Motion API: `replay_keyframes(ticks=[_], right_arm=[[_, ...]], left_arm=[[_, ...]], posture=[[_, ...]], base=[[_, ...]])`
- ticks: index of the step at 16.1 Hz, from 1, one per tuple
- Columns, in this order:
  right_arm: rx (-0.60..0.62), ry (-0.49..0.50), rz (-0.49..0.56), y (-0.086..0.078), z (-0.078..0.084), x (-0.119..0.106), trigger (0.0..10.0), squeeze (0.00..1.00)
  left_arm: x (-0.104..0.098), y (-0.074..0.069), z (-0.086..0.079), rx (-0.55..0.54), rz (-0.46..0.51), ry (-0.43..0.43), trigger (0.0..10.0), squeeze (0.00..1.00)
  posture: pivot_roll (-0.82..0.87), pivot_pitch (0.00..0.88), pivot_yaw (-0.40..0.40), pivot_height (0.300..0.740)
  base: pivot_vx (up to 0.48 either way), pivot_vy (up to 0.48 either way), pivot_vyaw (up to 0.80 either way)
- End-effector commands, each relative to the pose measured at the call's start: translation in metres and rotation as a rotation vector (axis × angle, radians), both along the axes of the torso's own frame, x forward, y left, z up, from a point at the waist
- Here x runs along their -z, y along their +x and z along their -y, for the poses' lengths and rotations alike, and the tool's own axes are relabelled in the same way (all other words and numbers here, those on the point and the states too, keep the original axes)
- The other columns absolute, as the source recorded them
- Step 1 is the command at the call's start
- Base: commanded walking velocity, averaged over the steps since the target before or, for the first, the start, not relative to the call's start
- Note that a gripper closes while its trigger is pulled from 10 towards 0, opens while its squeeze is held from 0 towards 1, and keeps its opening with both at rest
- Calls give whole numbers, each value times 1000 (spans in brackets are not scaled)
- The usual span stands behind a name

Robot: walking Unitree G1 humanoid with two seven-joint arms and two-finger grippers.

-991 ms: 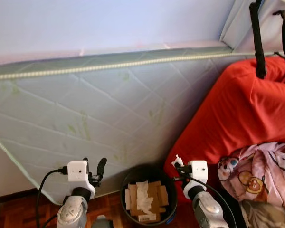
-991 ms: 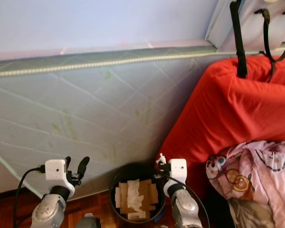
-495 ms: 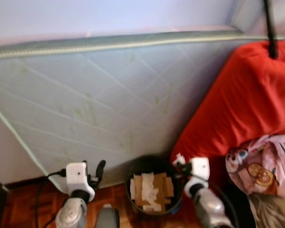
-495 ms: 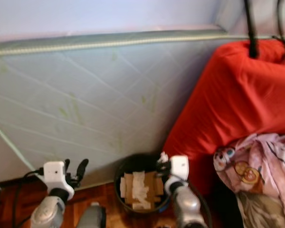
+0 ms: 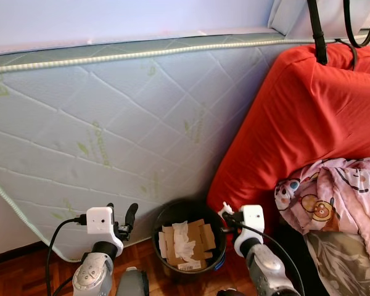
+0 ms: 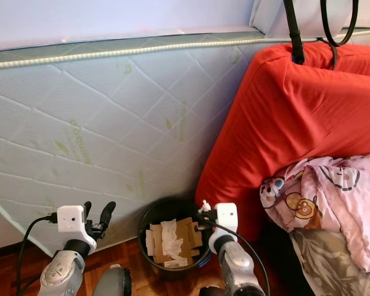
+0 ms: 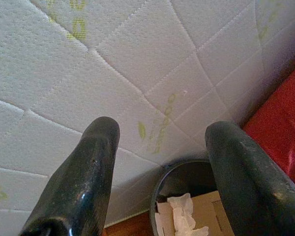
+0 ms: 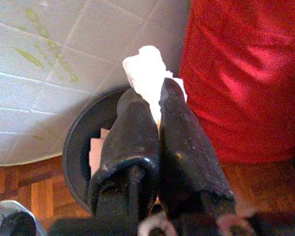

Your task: Clean up the room

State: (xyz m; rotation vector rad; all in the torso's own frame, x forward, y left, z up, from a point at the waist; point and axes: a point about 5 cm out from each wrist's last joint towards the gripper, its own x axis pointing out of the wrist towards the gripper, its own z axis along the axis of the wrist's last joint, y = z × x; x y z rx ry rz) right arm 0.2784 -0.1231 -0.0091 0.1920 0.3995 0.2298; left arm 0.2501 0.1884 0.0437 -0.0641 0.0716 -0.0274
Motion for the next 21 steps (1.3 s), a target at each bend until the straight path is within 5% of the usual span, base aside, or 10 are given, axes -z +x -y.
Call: replay_keyframes(ticks=[1,17,21], right_arm=[[5,-6,-6,0,2,1,10000,0],[-56,-19,-63,-6,-4,9,10000,0],[-51,4,-74,-7,-7,10,10000,0]], left_arm=[[1,0,3,12,-13,-8,10000,0],[2,-3,2,11,-29,0,10000,0],[1,-2,0,12,-29,2,10000,0]], posture=[[94,41,-85,612],[111,59,-75,612],[112,68,-71,612]], base=[[0,0,0],[0,0,0],[137,0,600]])
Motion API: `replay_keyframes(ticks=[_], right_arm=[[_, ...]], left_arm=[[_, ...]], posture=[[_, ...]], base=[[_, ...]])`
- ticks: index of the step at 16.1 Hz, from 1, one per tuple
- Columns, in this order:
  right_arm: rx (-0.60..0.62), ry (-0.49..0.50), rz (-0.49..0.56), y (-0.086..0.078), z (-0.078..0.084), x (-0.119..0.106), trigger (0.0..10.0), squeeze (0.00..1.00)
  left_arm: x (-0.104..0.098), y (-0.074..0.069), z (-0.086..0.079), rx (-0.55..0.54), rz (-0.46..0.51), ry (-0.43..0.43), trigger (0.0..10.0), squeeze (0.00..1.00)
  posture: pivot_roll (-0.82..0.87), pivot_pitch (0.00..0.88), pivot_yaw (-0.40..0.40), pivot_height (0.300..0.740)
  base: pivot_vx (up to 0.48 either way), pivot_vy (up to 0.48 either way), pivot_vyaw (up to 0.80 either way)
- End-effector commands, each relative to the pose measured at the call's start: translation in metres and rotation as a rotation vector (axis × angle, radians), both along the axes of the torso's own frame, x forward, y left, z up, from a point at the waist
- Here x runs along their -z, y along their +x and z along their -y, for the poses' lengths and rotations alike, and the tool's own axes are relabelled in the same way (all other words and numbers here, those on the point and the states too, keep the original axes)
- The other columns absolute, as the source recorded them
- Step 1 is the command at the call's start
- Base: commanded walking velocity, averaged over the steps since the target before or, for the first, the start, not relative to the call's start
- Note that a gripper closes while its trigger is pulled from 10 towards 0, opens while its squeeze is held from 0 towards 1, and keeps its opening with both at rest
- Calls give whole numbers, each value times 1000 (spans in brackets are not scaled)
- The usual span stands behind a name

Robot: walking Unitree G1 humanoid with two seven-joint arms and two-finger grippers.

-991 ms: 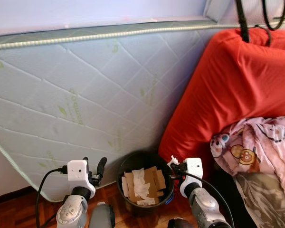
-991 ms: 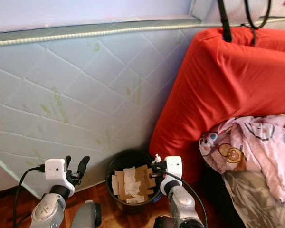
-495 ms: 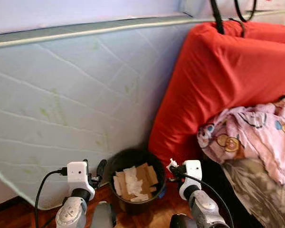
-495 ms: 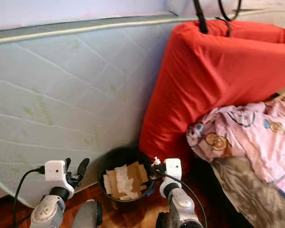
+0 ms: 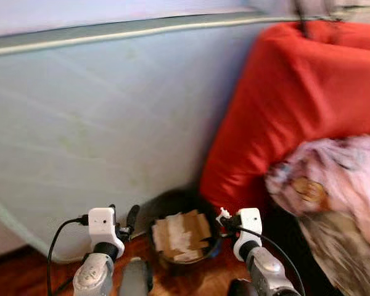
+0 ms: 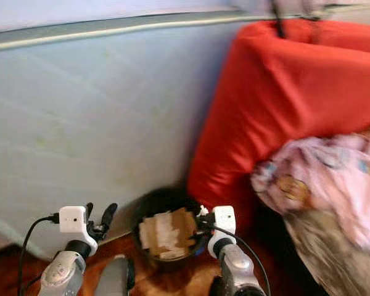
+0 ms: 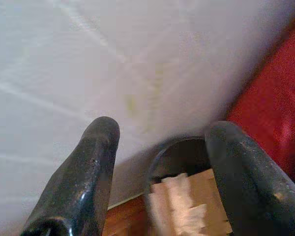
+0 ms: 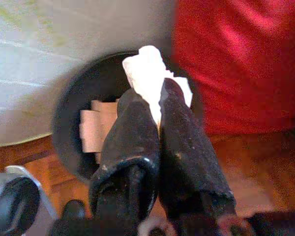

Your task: Clean up the room

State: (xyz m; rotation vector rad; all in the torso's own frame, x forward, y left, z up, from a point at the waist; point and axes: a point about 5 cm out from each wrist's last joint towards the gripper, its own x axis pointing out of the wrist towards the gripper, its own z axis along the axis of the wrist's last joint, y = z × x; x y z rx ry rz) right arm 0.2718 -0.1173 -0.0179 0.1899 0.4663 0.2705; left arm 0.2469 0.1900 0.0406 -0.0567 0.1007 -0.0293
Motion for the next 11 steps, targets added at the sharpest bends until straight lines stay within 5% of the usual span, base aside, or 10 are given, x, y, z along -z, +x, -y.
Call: replay_keyframes(ticks=[1,11], right_arm=[[-6,11,-18,-1,-3,1,10000,0],[-130,-37,-56,-3,-8,4,10000,0]], left_arm=[[-2,0,1,9,-1,-6,10000,0],[-3,1,2,8,2,-11,10000,0]], posture=[[112,68,-71,612],[117,86,-73,612]], base=[[300,0,0],[359,0,0]])
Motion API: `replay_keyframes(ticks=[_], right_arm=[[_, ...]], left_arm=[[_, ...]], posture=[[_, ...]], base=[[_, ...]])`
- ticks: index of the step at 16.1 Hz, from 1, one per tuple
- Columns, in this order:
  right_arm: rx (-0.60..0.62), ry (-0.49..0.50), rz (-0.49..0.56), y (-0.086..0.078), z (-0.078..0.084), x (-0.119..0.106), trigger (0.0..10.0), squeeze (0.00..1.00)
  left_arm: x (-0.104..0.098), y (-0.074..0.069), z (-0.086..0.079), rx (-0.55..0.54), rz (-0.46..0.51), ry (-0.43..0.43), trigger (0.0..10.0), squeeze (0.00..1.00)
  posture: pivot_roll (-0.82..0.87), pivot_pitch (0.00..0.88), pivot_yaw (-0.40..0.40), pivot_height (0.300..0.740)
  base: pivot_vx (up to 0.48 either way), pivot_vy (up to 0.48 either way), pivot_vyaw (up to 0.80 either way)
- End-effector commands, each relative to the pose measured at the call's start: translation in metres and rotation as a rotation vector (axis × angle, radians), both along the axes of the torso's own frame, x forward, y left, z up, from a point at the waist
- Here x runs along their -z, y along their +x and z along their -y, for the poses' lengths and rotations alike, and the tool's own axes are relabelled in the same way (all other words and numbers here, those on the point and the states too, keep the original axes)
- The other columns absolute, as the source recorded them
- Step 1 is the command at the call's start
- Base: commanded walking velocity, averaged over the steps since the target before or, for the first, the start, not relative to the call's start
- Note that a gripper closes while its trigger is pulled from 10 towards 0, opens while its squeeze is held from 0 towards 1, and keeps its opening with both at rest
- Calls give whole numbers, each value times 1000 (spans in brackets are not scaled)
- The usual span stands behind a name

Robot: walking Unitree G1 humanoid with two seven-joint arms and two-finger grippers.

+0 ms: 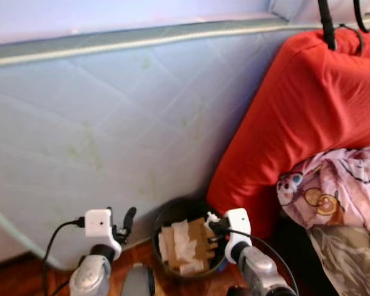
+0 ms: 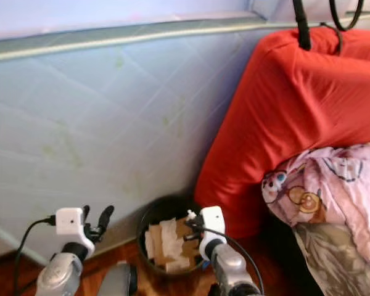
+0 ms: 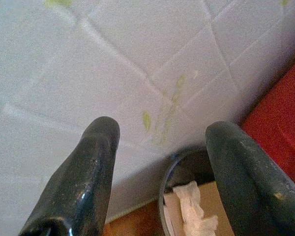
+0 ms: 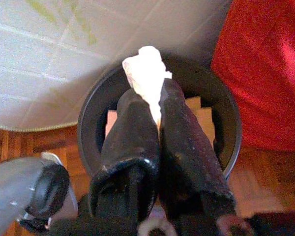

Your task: Clean up the room

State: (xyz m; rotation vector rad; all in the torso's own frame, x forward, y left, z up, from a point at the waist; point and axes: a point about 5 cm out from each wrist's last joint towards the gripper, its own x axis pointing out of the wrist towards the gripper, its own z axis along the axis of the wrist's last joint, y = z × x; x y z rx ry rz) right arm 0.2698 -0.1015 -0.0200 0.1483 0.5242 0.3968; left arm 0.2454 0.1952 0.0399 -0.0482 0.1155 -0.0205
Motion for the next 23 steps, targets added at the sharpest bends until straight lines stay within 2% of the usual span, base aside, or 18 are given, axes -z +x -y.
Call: replay_keyframes(ticks=[1,5,6,11,15,17,19,21,23], right_arm=[[-1,-27,-12,0,7,2,10000,0],[-25,-41,-12,4,-2,-2,10000,0],[-43,-41,-18,6,-10,-3,10000,0],[-90,-49,-40,9,-21,-6,10000,0],[-122,-52,-48,11,-20,-8,10000,0],[-133,-88,-58,16,-18,-11,10000,0],[-86,-97,-53,23,-14,-15,10000,0],[-54,-60,-25,32,-19,-26,10000,0],[-69,-35,-23,35,-28,-30,10000,0]], left_arm=[[-4,3,7,16,18,-20,10000,0],[-5,2,10,19,19,-21,10000,0],[-7,2,10,21,27,-21,10000,0],[-17,2,8,24,55,-24,10000,0],[-25,0,-1,2,73,-12,10000,0],[-29,-2,-5,-5,76,-3,10000,0],[-32,-4,-6,-16,81,-2,10000,0],[-40,-3,-3,-14,96,-4,10000,0],[-44,-5,0,-6,102,-3,10000,0]], posture=[[117,86,-73,612],[118,96,-73,612],[122,102,-75,612],[147,137,-92,612],[191,180,-112,612],[204,207,-121,612],[224,230,-129,612],[250,256,-135,612],[263,274,-136,612]], base=[[435,0,0],[405,0,0],[0,0,0],[0,0,0],[0,0,0],[0,0,0],[0,0,0],[0,0,0],[0,0,0]])
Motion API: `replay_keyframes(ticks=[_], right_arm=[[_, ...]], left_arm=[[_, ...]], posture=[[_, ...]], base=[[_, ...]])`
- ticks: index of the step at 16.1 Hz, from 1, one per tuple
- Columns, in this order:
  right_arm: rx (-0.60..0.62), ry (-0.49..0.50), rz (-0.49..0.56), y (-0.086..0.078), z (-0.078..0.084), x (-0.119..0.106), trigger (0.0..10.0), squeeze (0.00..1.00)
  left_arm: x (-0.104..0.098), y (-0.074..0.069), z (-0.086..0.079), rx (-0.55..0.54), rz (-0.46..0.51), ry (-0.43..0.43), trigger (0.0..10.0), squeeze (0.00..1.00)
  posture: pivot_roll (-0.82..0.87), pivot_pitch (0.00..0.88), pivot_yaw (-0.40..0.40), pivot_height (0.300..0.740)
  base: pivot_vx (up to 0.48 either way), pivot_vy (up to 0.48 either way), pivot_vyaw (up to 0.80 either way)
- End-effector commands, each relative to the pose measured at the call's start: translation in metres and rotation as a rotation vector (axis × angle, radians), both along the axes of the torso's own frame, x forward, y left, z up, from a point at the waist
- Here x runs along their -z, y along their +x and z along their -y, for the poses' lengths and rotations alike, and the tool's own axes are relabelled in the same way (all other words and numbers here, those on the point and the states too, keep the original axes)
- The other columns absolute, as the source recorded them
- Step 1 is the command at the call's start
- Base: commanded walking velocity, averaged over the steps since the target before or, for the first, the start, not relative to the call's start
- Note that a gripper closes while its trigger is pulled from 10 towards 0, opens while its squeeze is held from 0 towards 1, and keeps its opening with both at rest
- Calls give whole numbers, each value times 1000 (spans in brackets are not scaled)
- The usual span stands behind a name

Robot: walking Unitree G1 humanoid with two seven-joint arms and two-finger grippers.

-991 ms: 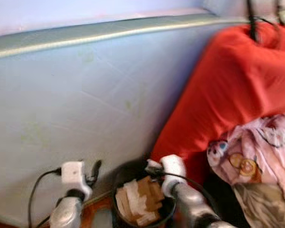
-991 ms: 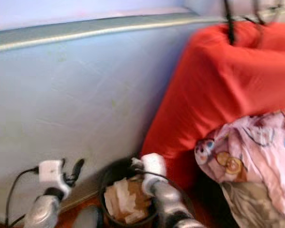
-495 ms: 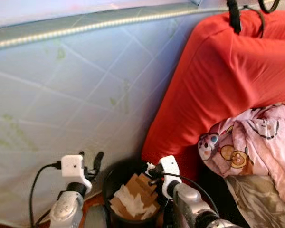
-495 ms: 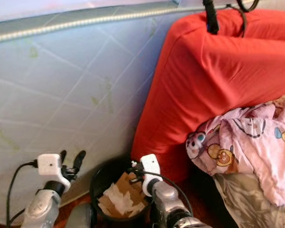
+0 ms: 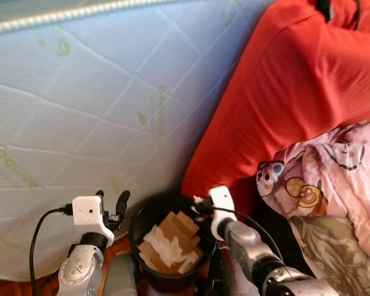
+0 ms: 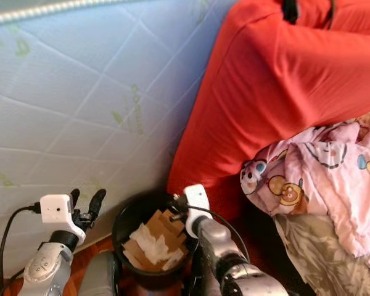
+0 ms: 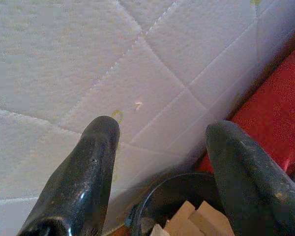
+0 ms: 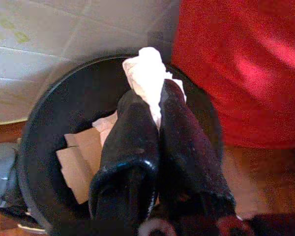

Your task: Clean up the room

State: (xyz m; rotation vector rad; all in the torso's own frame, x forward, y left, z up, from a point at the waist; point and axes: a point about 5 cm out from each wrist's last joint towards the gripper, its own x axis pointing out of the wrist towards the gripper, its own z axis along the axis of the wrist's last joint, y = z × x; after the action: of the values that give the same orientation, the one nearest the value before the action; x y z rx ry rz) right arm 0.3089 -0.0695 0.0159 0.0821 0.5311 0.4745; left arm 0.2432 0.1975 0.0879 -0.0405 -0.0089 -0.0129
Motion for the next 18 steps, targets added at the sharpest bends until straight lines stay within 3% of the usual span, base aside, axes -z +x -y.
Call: replay_keyframes(ticks=[1,2,5,6,7,18], right_arm=[[1,18,-35,-3,-2,3,10000,0],[-55,13,-42,-3,-10,1,10000,0],[-74,-24,-56,-5,-13,3,10000,8],[-73,-25,-57,-5,-12,3,10000,616],[-79,-25,-63,-5,-12,4,10000,1000],[-69,-18,-67,-4,-7,4,10000,1000]], left_arm=[[2,-5,4,8,-20,-9,10000,0],[2,-9,5,7,-25,-11,10000,0],[4,-17,5,-7,-50,-15,10000,0],[4,-18,5,-9,-51,-16,10000,0],[4,-19,5,-11,-55,-16,10000,0],[6,-17,2,-12,-74,-10,10000,0]], posture=[[268,283,-135,612],[275,294,-138,612],[279,311,-144,612],[280,312,-144,612],[279,312,-144,612],[278,301,-138,612]], base=[[0,0,0],[0,0,0],[0,0,0],[0,0,0],[0,0,0],[0,0,0]])
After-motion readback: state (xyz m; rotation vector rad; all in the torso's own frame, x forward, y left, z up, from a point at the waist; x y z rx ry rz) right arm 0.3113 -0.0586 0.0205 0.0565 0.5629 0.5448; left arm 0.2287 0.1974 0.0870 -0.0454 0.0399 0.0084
